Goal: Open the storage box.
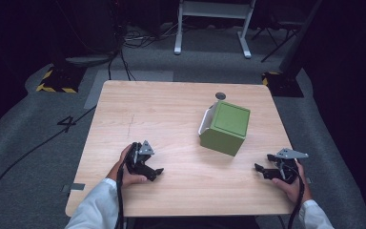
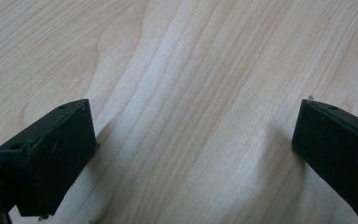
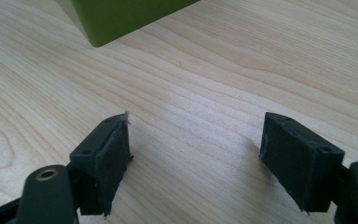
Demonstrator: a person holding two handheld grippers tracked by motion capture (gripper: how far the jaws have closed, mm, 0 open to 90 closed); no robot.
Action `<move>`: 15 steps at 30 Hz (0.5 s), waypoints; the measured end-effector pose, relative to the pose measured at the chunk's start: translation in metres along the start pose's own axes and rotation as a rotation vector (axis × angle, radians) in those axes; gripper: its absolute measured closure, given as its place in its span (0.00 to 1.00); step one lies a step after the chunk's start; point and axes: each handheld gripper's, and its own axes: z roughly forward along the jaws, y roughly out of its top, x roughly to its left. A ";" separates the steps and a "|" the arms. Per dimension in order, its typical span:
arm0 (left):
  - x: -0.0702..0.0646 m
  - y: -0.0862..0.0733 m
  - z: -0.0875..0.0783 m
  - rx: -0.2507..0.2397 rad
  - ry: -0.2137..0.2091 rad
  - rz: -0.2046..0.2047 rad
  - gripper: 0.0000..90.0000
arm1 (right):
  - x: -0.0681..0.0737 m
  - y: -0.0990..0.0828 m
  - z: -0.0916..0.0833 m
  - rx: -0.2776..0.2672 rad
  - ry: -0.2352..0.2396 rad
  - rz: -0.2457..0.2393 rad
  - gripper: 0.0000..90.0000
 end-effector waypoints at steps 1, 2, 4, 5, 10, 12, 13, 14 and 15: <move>0.000 0.000 0.000 0.000 0.000 0.000 0.00 | 0.000 0.000 0.000 0.000 0.000 0.000 0.27; 0.000 0.001 0.000 0.003 -0.003 0.002 0.00 | 0.000 0.000 0.000 0.000 0.000 -0.003 0.27; 0.002 0.001 0.001 0.002 -0.022 0.025 0.01 | 0.000 0.000 0.000 0.001 0.000 -0.002 0.26; 0.002 0.002 0.001 -0.001 -0.027 0.030 0.01 | 0.000 0.000 0.000 0.002 -0.002 0.000 0.26; 0.003 0.005 -0.001 0.005 -0.030 0.031 0.10 | 0.000 0.001 0.002 0.004 -0.006 0.004 0.24; 0.003 0.006 -0.002 0.003 -0.032 0.036 0.20 | 0.000 0.001 0.002 0.004 -0.006 0.005 0.24; 0.004 0.008 -0.002 0.002 -0.037 0.042 0.20 | 0.000 0.001 0.002 0.004 -0.006 0.005 0.24; 0.005 0.008 -0.003 -0.003 -0.026 0.033 0.20 | 0.000 0.001 0.002 0.004 -0.007 0.006 0.24; 0.005 0.008 -0.003 -0.003 -0.026 0.033 0.19 | 0.000 0.001 0.002 0.004 -0.007 0.006 0.24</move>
